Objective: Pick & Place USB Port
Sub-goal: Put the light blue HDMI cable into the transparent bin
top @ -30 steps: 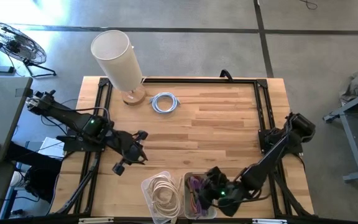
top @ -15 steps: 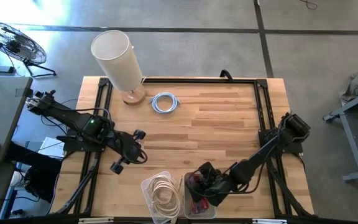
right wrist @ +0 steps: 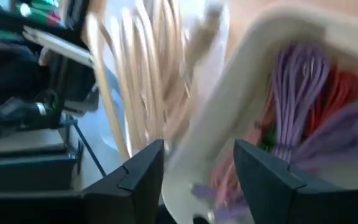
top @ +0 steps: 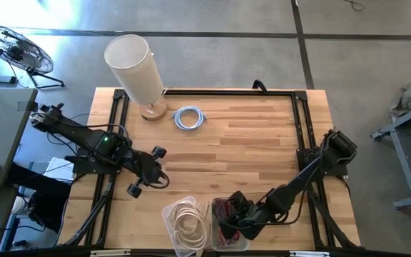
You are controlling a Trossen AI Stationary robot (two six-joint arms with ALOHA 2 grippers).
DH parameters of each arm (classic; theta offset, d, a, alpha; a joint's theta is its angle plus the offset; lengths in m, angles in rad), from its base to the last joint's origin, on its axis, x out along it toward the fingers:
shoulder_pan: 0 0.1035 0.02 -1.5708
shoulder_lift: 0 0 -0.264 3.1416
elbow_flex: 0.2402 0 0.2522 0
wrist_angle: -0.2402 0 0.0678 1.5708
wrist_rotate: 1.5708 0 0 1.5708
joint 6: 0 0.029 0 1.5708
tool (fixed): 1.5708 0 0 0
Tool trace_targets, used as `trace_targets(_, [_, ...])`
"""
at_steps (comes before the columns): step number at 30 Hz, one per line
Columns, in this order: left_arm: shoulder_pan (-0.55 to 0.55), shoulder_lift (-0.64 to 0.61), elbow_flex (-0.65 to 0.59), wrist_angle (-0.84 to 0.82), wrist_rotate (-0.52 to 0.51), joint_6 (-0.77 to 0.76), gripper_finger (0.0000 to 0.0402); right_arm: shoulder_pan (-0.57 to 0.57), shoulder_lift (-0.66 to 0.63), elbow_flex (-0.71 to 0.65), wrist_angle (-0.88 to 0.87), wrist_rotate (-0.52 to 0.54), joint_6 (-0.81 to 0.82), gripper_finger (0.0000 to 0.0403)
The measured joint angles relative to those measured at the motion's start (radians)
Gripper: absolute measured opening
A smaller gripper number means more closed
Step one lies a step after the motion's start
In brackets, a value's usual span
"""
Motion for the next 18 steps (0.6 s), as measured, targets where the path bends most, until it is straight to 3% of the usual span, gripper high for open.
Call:
trace_targets(3, [0.000,-0.003,0.000,-0.064,-0.053,0.037,0.0079,-0.019,-0.035,0.000,0.011,0.057,-0.061,0.0180])
trace_targets(7, [0.001,-0.003,0.000,-0.136,-0.221,0.103,0.0079,-0.033,-0.102,0.000,0.062,0.135,-0.226,0.0173])
trace_targets(12, [0.053,-0.003,0.000,-0.090,-0.355,0.295,0.0079,-0.054,-0.200,0.000,0.077,0.257,-0.440,0.0171])
trace_targets(14, [0.124,-0.002,0.007,-0.068,-0.321,0.306,0.0079,-0.071,-0.234,0.000,0.077,0.300,-0.523,0.0171])
trace_targets(18, [0.303,0.002,0.043,-0.066,-0.109,0.345,0.0083,-0.112,-0.295,0.000,0.073,0.313,-0.692,0.0171])
